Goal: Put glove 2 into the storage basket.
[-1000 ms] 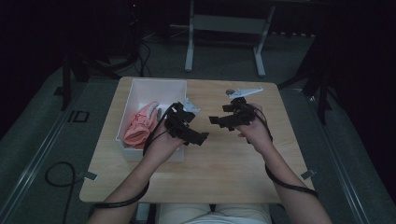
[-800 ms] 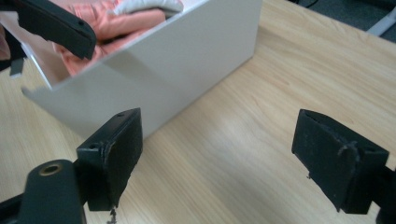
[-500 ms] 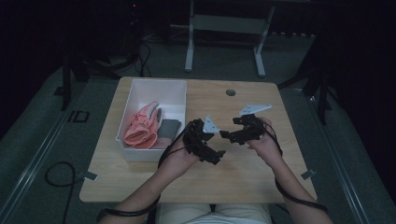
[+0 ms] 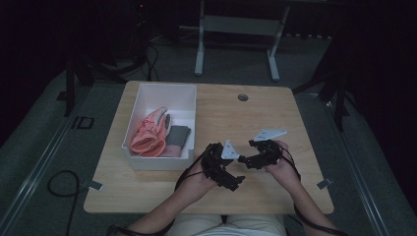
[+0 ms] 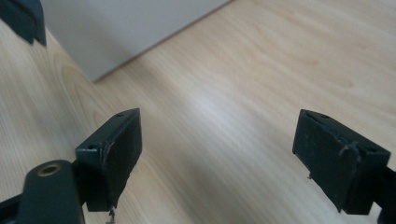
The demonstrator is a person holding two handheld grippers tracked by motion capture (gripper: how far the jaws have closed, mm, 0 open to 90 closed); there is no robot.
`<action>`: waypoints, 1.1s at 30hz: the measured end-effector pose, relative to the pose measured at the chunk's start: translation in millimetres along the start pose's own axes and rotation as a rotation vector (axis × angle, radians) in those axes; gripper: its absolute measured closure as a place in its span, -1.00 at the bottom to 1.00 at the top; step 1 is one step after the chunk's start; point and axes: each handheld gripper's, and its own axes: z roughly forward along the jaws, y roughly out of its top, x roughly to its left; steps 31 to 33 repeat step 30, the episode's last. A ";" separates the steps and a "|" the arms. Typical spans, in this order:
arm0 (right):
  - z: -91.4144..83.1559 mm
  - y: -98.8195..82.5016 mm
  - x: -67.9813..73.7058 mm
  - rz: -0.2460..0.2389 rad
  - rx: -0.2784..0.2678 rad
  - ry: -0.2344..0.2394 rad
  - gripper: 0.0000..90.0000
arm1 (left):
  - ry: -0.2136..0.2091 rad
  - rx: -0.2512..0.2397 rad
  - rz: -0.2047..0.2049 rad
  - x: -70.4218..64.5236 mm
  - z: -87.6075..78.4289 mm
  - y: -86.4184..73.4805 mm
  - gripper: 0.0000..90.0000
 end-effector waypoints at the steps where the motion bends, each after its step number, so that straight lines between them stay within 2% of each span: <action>1: 0.9 -2.5 -0.2 0.005 0.005 -0.002 -0.66 | -0.007 -0.003 0.000 0.0 1.8 -2.2 -0.96; 8: 9.6 -21.8 -2.9 0.007 0.038 -0.044 -0.65 | -0.010 0.017 -0.006 1.3 15.8 -17.4 -0.96; 10: 10.7 -23.8 -3.3 0.014 0.038 -0.044 -0.66 | -0.022 0.009 -0.010 1.2 18.9 -22.2 -0.96; 15: 17.9 -35.7 -4.6 0.017 0.053 -0.053 -0.65 | -0.025 0.026 -0.009 0.6 27.2 -33.3 -0.96; 18: 19.8 -39.4 -5.1 0.020 0.055 -0.056 -0.65 | 0.031 -0.005 0.017 -3.3 28.5 -38.6 -0.96; 20: 21.5 -44.9 -5.2 0.024 0.044 -0.059 -0.66 | 0.041 0.001 0.029 -4.7 30.0 -41.0 -0.96; 33: 22.1 -52.7 -6.1 0.025 0.030 -0.060 -0.68 | 0.007 0.012 -0.003 -4.7 36.1 -50.2 -0.96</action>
